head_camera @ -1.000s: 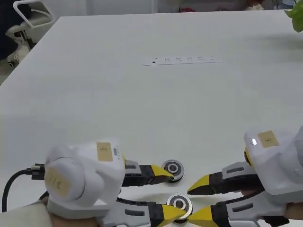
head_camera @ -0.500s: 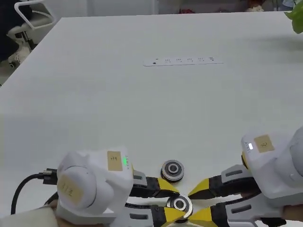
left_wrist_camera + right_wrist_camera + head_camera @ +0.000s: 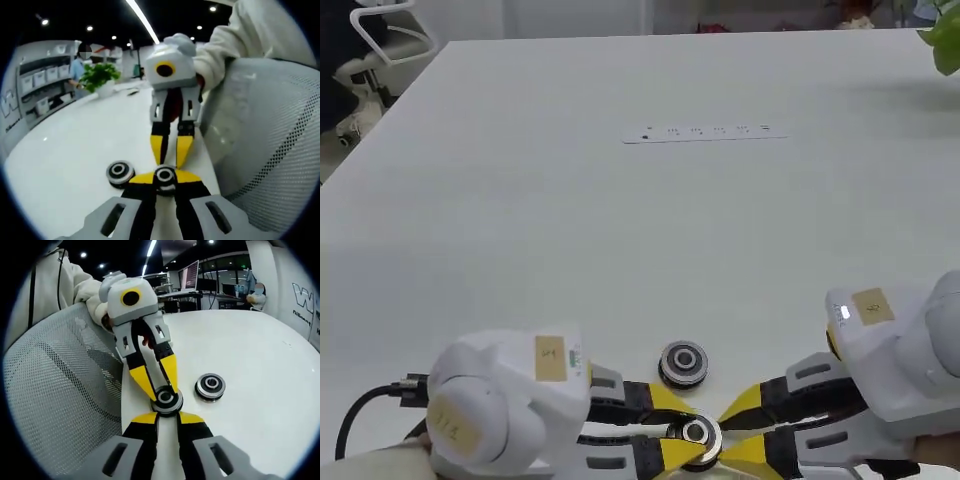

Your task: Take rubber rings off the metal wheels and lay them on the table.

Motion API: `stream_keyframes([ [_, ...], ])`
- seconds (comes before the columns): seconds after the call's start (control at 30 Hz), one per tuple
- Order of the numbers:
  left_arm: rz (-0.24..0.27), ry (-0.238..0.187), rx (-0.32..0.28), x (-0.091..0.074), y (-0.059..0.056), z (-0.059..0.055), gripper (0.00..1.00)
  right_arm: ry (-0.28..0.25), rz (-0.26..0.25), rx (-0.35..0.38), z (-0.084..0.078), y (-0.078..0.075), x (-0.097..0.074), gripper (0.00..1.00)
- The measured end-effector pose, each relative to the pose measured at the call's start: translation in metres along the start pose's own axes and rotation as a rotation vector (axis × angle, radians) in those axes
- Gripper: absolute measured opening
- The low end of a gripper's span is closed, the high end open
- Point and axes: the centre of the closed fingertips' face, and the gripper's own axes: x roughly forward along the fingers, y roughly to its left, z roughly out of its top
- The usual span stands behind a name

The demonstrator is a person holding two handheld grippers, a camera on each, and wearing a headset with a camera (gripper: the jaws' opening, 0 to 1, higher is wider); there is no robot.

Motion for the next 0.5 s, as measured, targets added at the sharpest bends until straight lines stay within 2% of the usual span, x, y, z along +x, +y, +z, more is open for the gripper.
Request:
stream_keyframes([
  [0.13,0.0,-0.005,0.0,-0.0008,-0.0002,-0.0005,0.14,-0.009,0.004,0.009,0.0012,0.0005,0.0008,0.13],
  [0.23,0.001,-0.008,-0.002,-0.0007,0.0001,-0.0008,0.14,-0.015,-0.002,-0.004,0.0048,0.0005,0.0041,0.19],
  [0.3,0.001,-0.008,-0.003,-0.0009,0.0001,-0.0008,0.14,-0.01,-0.006,-0.027,0.0045,0.0013,0.0059,0.19],
  [0.5,-0.002,-0.01,-0.02,-0.002,0.0005,-0.0013,0.13,-0.013,0.0,-0.032,0.0048,0.0012,0.0043,0.17],
])
